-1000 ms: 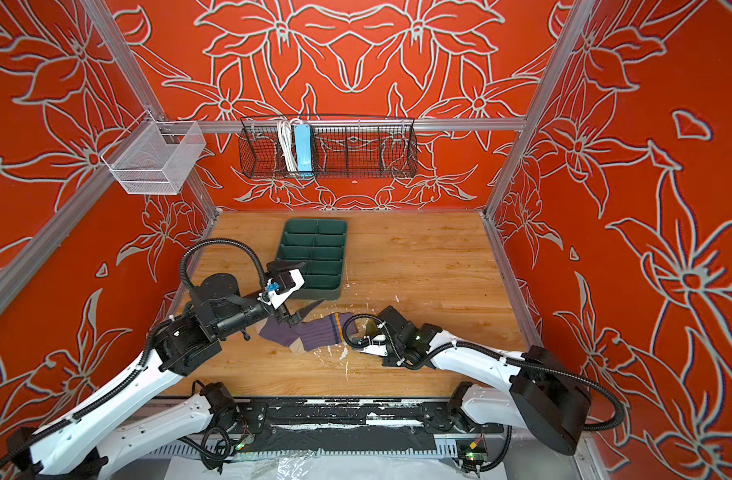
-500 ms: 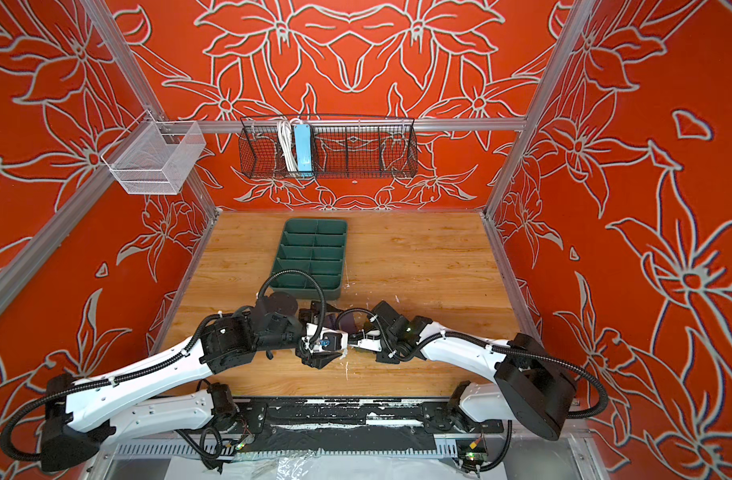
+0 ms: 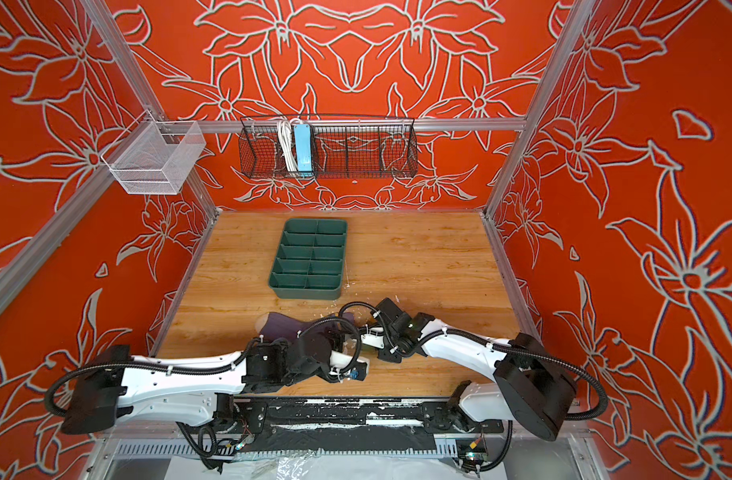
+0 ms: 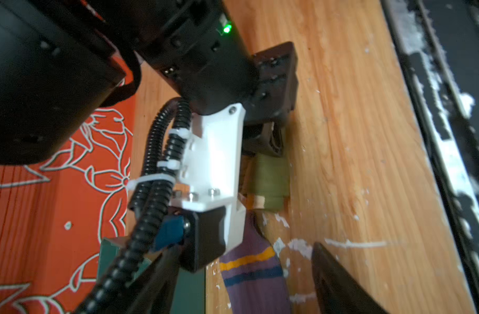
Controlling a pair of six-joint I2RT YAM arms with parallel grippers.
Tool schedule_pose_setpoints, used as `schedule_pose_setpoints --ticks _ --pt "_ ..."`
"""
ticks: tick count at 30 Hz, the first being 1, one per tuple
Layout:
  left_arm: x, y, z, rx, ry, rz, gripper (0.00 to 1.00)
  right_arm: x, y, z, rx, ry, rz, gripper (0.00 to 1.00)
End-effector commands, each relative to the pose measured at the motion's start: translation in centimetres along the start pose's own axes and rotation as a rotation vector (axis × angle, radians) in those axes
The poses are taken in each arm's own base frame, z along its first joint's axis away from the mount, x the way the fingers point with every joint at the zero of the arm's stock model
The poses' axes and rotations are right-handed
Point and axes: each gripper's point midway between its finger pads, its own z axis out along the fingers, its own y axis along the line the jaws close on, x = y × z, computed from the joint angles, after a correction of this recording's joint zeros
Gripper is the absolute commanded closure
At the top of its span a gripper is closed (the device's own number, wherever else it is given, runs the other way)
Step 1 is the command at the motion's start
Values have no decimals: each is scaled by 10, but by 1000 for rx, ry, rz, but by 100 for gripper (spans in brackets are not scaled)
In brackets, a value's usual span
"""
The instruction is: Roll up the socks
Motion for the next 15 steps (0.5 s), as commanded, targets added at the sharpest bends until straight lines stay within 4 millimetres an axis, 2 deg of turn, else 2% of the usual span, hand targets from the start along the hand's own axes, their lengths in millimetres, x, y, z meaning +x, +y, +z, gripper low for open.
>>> schedule_pose_setpoints --ticks 1,3,5,7,11,15 --pt "-23 -6 28 -108 -45 0 33 25 34 6 -144 99 3 100" --pt "-30 -8 35 -188 -30 58 34 27 34 7 -147 113 5 100" --pt "-25 -3 34 -238 9 52 33 29 34 8 -149 122 6 100" --pt "-16 8 26 -272 45 4 28 30 33 8 -147 124 9 100" --pt "-4 21 -7 -251 33 -64 24 31 31 6 -140 119 18 100" --pt "-6 14 -39 -142 -40 12 22 32 29 6 -144 120 35 100"
